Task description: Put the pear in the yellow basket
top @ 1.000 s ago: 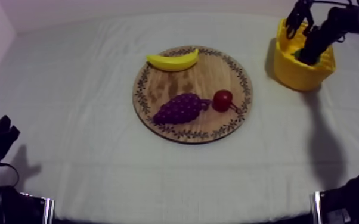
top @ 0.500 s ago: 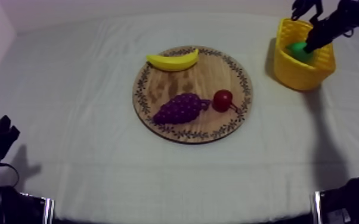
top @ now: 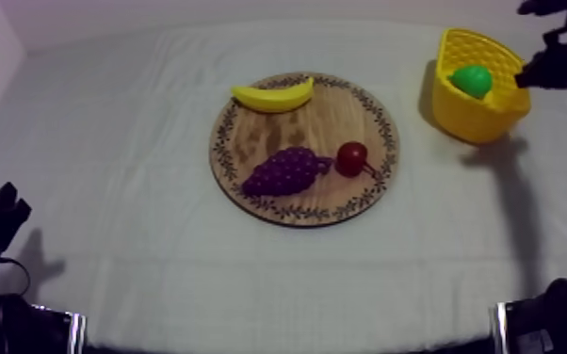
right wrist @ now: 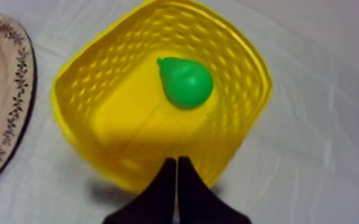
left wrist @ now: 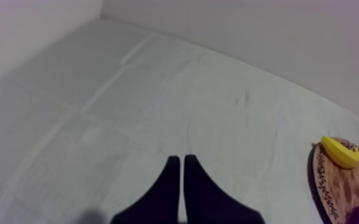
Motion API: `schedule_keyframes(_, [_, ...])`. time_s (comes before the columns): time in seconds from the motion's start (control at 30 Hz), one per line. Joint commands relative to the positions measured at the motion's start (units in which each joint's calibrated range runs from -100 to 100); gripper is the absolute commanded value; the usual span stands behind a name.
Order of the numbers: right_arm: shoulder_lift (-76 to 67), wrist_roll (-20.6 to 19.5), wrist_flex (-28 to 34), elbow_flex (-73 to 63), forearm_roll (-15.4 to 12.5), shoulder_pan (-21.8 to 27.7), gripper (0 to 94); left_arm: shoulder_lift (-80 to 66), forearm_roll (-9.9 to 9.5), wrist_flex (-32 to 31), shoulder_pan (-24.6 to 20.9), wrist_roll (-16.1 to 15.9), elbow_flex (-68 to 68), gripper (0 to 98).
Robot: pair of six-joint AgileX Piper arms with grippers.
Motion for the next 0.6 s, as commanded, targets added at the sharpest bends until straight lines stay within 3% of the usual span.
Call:
schedule_keyframes(0.0, [-11.4,-0.5,0.7,8.4,-1.6,0.4,0.7,0.0,0.01,0.0,0.0,0.0,0.0,0.1])
schedule_keyframes(0.13, [-21.2,0.2,-0.4,17.8,-5.5,1.4,1.2,0.0,0.01,0.0,0.0,0.0,0.0,0.1])
schedule_keyframes(0.2, [-26.5,-2.1,-3.0,23.5,-6.0,1.5,3.9,0.0,0.01,0.0,0.0,0.0,0.0,0.1])
schedule_keyframes(0.33, [-37.8,-5.9,-4.6,33.0,-4.6,0.4,2.1,0.0,0.01,0.0,0.0,0.0,0.0,0.1])
schedule_keyframes(0.57, [-58.8,-10.4,1.2,42.9,-0.8,-2.0,0.7,0.0,0.01,0.0,0.0,0.0,0.0,0.1])
